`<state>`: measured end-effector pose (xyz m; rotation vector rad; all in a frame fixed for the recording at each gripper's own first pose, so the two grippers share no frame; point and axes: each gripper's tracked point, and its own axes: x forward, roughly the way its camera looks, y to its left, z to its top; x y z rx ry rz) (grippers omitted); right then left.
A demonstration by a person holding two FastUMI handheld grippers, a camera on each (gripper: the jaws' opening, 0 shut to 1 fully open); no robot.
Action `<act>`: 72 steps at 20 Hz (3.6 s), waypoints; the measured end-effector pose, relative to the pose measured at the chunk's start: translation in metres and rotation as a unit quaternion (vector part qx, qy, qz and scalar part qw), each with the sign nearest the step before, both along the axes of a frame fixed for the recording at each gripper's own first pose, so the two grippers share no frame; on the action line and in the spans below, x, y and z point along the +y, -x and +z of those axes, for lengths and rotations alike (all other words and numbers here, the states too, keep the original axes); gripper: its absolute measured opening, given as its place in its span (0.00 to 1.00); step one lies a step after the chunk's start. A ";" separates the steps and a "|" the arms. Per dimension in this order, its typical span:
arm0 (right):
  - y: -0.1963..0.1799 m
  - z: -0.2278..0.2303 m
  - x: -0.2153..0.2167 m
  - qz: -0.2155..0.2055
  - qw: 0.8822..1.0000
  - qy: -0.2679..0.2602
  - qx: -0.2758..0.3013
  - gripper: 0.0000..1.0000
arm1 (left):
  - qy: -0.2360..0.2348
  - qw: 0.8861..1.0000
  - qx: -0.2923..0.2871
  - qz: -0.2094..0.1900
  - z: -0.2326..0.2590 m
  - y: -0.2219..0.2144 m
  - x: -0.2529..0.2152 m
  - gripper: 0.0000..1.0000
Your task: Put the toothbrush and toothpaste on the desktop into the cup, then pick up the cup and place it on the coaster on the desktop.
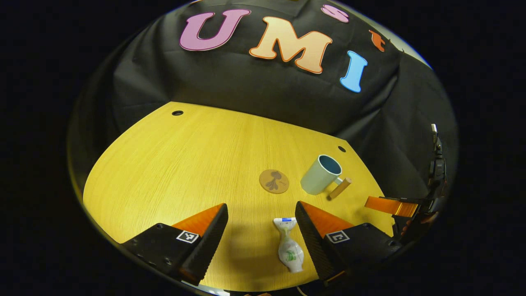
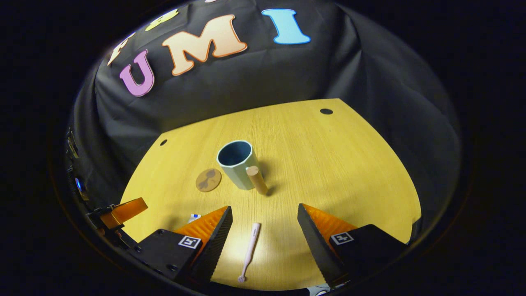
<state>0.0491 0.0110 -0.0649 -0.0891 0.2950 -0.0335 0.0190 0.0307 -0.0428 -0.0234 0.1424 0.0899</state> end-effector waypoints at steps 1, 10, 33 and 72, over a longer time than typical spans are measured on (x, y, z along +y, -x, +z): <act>-0.003 -0.008 0.000 -0.003 1.000 0.005 0.016 0.98 | 0.001 1.000 0.003 0.005 -0.003 0.000 0.003 0.96; -0.026 -0.072 0.005 -0.028 0.991 0.013 0.133 0.83 | 0.015 0.998 0.036 0.051 -0.021 0.007 0.033 0.96; -0.032 -0.119 0.007 -0.067 0.966 0.067 0.242 0.20 | 0.007 0.994 0.090 0.057 -0.045 0.005 0.055 0.96; -0.011 -0.075 -0.033 -0.024 0.987 0.010 0.158 0.07 | 0.049 0.935 0.349 0.040 -0.127 -0.051 -0.039 0.23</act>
